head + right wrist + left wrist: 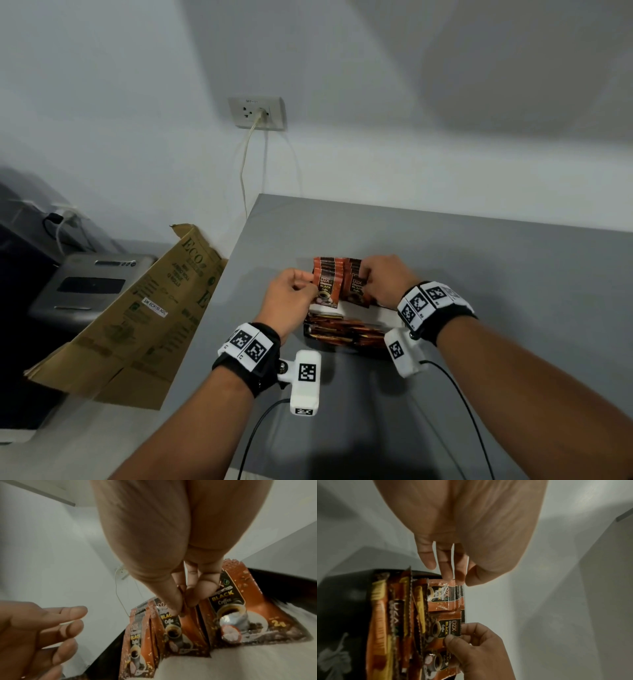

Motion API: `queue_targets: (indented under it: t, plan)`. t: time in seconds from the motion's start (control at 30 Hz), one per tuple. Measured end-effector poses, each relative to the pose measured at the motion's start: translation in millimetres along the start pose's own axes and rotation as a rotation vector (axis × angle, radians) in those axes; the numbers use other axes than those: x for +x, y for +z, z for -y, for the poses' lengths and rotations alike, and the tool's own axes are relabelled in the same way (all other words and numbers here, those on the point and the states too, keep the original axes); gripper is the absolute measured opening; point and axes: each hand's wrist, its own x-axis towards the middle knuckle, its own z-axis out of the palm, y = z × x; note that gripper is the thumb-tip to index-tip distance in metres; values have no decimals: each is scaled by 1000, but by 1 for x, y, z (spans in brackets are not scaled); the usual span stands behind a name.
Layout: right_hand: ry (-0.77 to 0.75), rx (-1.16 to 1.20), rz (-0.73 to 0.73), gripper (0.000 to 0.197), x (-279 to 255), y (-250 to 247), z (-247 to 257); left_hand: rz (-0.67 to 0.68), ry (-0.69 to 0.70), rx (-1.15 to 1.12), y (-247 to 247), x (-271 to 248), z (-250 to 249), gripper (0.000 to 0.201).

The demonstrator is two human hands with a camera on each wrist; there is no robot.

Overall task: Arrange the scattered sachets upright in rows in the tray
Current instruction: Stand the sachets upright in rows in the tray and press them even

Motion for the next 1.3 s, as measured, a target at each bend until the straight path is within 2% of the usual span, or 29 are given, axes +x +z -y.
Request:
queue_targets:
  t: [0.2,0.37,0.43,0.53,0.6,0.73,0.93,1.07,1.2,1.3]
  plan:
    - [-18,-14,-7,16,7,4,0,8,-17,61,-8,-3,4,20]
    - [-46,72,-69,15,-6,-9,5,218,-11,260,-13,-5,10,44]
    - [-122,129,-12,15,-17,-14,11,257,5,337,-11,-5,10,46]
    - [-244,104,210,27,-31,-9,19,253,44,431,-7,-1,10,40]
    - [-237,85,265,36,-35,-1,20,237,74,483,-6,3,10,31]
    - [-207,64,259,47,-36,10,22,192,99,590,-3,6,12,20]
    - [-224,52,186,29,-36,15,26,107,150,574,2,2,14,19]
    - [-235,4,202,31,-34,18,29,105,145,504,-1,-6,10,16]
    - [-238,17,236,39,-34,14,31,145,122,471,-7,-14,8,26]
    - [-249,-11,235,36,-35,13,34,152,115,467,-8,-17,9,31]
